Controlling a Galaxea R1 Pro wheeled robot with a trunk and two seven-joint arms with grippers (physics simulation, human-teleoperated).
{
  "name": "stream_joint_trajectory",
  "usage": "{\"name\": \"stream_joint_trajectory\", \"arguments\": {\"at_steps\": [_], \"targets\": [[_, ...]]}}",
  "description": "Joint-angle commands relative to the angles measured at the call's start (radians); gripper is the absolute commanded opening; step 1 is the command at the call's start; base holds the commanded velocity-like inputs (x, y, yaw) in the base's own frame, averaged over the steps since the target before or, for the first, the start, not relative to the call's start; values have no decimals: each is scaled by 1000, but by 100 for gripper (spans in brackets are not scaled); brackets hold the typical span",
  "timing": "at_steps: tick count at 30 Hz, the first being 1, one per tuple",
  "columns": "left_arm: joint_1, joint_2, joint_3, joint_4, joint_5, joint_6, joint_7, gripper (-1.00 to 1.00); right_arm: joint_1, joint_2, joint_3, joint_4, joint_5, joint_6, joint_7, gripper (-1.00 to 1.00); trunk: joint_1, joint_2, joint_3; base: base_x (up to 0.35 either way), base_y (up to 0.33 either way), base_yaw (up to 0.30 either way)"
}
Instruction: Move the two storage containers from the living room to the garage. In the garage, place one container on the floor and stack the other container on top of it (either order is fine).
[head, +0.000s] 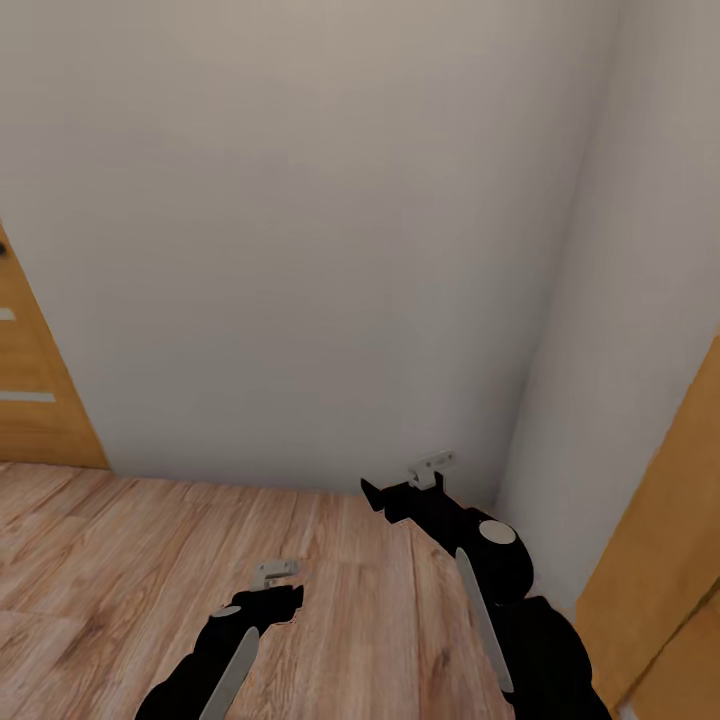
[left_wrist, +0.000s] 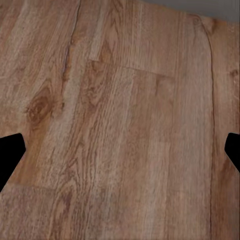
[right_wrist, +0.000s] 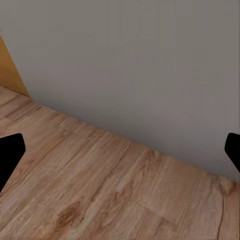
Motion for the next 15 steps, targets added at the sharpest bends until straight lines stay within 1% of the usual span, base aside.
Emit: {"name": "stream_joint_trajectory", "arguments": {"at_steps": [1, 6, 15], "targets": [[0, 0, 0, 0, 0, 0, 0, 100, 0, 0, 0, 0, 0, 0, 0, 100, 0, 0, 0, 337, 0, 282], [0, 0, 1, 0, 0, 0, 0, 100, 0, 0, 1, 0, 0, 0, 0, 100, 0, 0, 0, 337, 28, 287], [0, 0, 1, 0, 0, 0, 0, 100, 0, 0, 1, 0, 0, 0, 0, 100, 0, 0, 0, 337, 120, 289]]}}
